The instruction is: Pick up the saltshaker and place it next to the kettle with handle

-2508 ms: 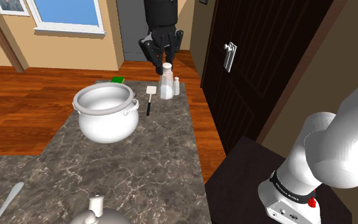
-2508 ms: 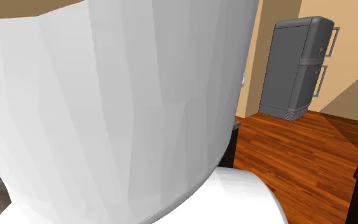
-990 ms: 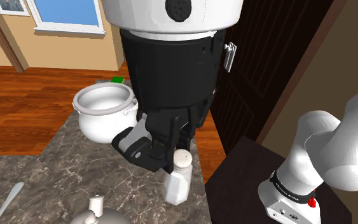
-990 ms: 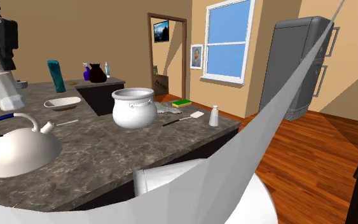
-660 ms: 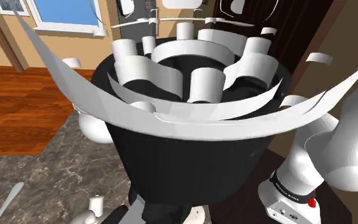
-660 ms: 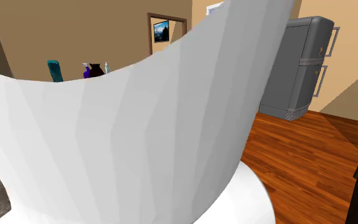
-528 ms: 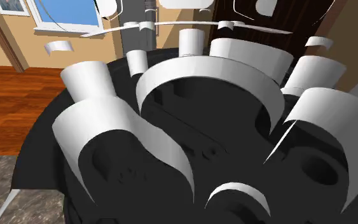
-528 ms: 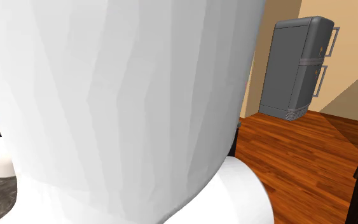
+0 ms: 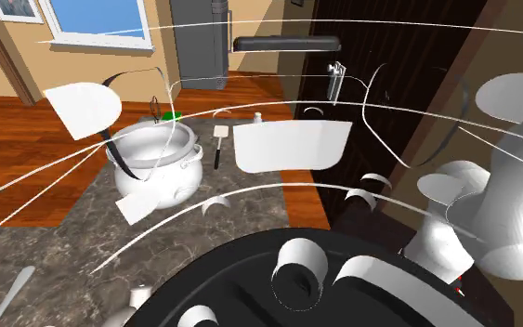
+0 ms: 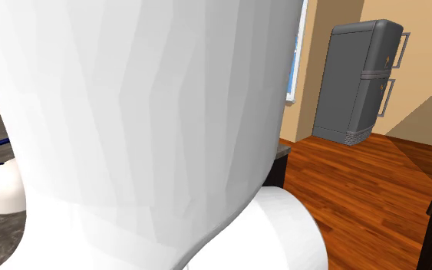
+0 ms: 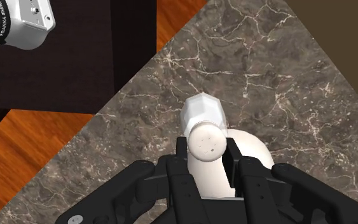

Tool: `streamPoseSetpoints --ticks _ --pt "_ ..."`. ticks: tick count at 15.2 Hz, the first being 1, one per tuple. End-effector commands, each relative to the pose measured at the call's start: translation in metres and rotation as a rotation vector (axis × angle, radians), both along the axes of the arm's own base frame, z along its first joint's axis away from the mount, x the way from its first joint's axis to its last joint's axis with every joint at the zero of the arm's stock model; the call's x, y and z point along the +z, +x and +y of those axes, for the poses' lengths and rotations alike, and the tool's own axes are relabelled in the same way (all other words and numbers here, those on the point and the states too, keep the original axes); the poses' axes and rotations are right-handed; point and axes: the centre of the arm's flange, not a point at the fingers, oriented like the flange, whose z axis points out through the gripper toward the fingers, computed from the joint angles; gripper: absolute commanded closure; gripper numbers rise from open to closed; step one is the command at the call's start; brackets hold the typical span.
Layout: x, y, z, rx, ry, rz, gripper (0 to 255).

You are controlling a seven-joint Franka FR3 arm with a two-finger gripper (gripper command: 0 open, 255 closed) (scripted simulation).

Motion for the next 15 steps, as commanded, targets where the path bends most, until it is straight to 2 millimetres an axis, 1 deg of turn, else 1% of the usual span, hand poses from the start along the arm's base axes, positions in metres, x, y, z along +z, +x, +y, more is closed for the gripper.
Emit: streamPoseSetpoints --ticks 1,15 --pt "-0.012 -0.001 0.000 0.000 0.000 0.000 255" --pt "-0.085 -0.001 0.000 0.000 0.000 0.000 255"
